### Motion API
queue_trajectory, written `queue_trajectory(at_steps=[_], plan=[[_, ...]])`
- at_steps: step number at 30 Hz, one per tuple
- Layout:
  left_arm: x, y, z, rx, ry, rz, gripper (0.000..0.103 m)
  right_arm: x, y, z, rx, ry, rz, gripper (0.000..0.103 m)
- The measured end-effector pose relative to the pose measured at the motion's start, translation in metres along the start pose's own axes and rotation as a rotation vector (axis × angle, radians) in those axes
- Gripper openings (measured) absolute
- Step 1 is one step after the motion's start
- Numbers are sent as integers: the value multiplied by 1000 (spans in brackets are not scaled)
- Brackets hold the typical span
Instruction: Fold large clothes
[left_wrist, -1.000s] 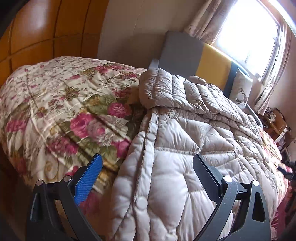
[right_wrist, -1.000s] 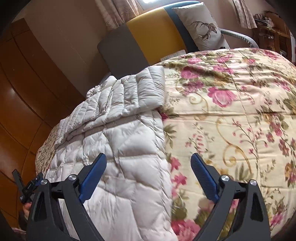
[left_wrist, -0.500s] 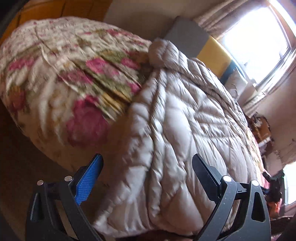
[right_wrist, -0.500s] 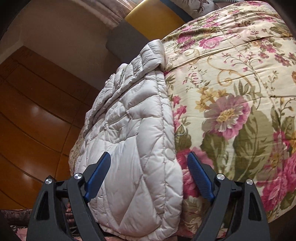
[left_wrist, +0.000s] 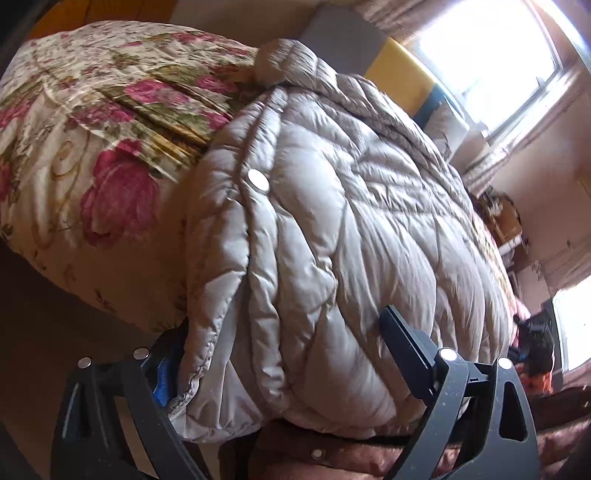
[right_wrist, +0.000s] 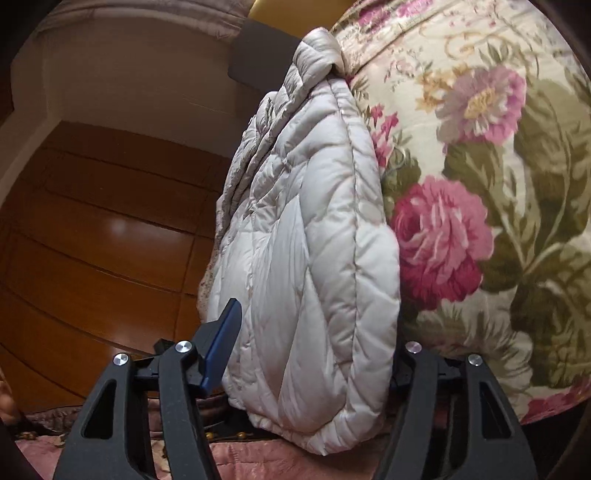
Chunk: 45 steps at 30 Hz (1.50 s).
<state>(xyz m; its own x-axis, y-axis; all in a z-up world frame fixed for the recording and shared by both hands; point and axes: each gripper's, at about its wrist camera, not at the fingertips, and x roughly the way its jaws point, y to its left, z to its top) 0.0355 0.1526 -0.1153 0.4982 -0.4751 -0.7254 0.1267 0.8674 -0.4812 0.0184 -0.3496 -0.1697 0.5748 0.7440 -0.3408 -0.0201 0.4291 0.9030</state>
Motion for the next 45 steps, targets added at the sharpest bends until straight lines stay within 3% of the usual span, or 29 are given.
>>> queue_trajectory(at_steps=[3, 8, 10, 12, 15, 18, 22, 29, 37, 45], plan=[[3, 0, -5, 23, 12, 9, 92, 8, 0, -6, -22, 97, -3, 62], [11, 2, -5, -1, 26, -58, 91, 30, 9, -12, -90, 179, -16, 62], [12, -5, -5, 29, 37, -66, 79, 43, 12, -16, -114, 215, -29, 51], [9, -12, -4, 43, 42, -81, 54, 47, 17, -20, -134, 227, -10, 39], [-4, -15, 4, 15, 17, -122, 25, 33, 28, -15, -164, 163, 59, 29], [-26, -21, 12, -6, -38, -210, 17, 13, 44, -6, -205, 65, 131, 24], [-51, -35, 22, -18, -94, -311, 14, -11, 61, 1, -240, -22, 202, 24], [-91, -52, 29, -41, -177, -465, 10, -31, 99, -2, -311, -96, 319, 24], [-103, -64, 28, -48, -184, -522, 10, -49, 123, -22, -366, -120, 396, 24], [-145, -65, 28, -102, -229, -687, 10, -80, 138, -46, -377, -141, 656, 24]])
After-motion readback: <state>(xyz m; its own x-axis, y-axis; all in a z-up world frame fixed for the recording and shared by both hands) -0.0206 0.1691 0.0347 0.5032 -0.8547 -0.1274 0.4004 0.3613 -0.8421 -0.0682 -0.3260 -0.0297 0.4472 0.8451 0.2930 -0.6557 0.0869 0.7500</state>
